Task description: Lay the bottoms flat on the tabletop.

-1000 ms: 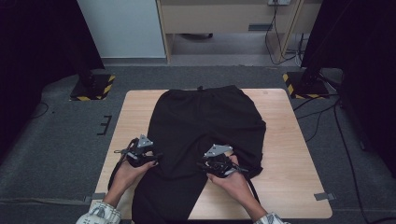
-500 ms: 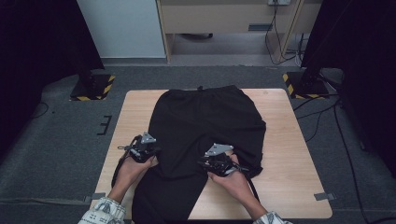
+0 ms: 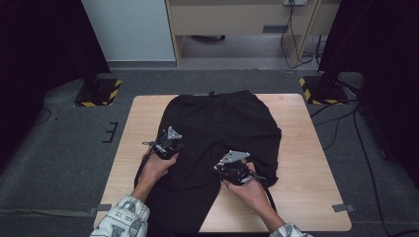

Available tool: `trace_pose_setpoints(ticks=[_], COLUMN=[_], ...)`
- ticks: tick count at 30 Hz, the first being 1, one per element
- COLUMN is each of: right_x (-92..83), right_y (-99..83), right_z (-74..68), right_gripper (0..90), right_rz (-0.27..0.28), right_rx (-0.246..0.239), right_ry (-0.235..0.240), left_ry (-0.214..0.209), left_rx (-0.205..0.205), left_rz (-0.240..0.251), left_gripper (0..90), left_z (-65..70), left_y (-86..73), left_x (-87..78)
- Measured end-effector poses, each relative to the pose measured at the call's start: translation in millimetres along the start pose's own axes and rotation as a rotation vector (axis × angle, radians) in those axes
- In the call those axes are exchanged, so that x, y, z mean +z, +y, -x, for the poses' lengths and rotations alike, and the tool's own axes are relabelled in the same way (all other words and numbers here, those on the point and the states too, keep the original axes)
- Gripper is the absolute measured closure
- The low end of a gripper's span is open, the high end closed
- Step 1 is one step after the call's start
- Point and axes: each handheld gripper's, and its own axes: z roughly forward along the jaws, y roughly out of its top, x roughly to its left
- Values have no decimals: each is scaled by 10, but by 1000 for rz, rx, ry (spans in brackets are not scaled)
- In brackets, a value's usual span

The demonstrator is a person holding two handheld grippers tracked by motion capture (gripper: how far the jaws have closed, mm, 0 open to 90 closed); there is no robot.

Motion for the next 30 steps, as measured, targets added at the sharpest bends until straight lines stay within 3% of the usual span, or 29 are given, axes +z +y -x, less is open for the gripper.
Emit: trace_pose_setpoints(ticks=[3,5,8,11,13,15,16,18,20,21,24,26,30], right_x=[-37,-37,-17,117,216,270,324,359,345,345,277,242,159], right_y=[12,21,35,102,127,133,134,127,97,97,27,-16,14], right_z=[67,105,114,69,32,16,-4,-12,43,43,146,192,154], right_gripper=[886,882,818,601,567,583,688,878,891,891,887,827,737], right_rz=[8,10,15,24,13,-7,-30,-45,-85,-85,-101,-110,-56], right_rx=[4,25,45,58,50,38,24,6,-7,-7,33,51,38], right_ry=[-17,-33,-24,-7,-4,-11,-31,-27,-76,-76,-99,-75,-63], left_ry=[7,20,52,80,91,93,97,95,103,99,81,67,63], left_rx=[-1,3,-4,-33,-55,-63,-65,-73,-80,-82,-85,-60,-55], left_rz=[19,29,44,74,84,90,90,96,105,107,99,80,74], left_gripper=[895,884,784,716,669,649,635,607,591,591,578,552,499], left_z=[-16,-30,-71,-152,-194,-214,-229,-263,-285,-292,-310,-299,-290], left_y=[-62,-121,-231,-375,-450,-493,-524,-586,-643,-665,-747,-799,-799], left_x=[-98,-168,-256,-368,-422,-444,-460,-488,-513,-520,-530,-483,-397])
